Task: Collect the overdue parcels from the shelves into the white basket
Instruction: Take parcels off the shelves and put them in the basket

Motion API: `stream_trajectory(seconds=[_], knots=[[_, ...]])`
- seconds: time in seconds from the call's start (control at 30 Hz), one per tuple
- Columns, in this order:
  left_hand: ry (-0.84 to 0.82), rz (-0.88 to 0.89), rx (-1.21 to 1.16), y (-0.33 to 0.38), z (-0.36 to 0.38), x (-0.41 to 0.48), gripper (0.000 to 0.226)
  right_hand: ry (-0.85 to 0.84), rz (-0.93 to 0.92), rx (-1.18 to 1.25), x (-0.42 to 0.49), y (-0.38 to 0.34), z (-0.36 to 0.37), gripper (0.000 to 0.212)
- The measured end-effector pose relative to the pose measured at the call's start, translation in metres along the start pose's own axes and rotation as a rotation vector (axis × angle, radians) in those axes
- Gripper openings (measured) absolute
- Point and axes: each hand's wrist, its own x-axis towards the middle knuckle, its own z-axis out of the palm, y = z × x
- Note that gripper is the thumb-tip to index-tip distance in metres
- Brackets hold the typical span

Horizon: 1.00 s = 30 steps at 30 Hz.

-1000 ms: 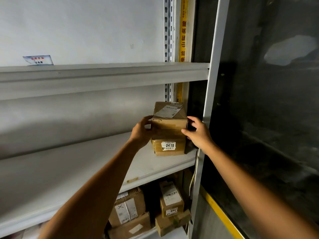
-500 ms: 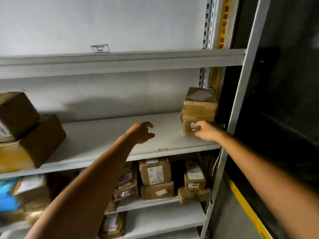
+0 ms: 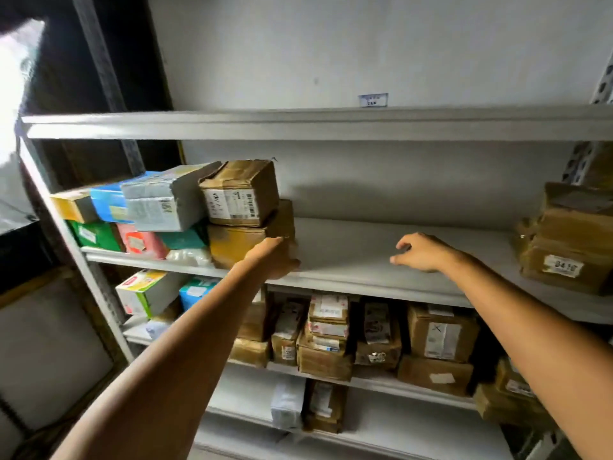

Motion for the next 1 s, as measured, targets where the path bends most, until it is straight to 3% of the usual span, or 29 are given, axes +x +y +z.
stream_trajectory(seconds=[0.2, 0.33, 0.73, 1.0], knots=[[0.070, -0.127, 0.040, -0.113, -0.041, -0.037, 0.046, -0.055, -0.120, 0.038, 0.010, -0.121, 0.045, 0.058], [0.141, -0.159, 0.004, -0.147, -0.063, -0.051, 0.043, -0.037, -0.151, 0.080, 0.013, -0.174, 0.063, 0.055], [0.373, -0.188, -0.410, -0.146, -0.088, -0.023, 0.056, 0.085, -0.250, 0.345, 0.051, -0.236, 0.068, 0.052], [0.495, -0.161, -0.454, -0.149, -0.091, 0.019, 0.063, 0.206, -0.283, 0.481, 0.077, -0.255, 0.057, 0.043]])
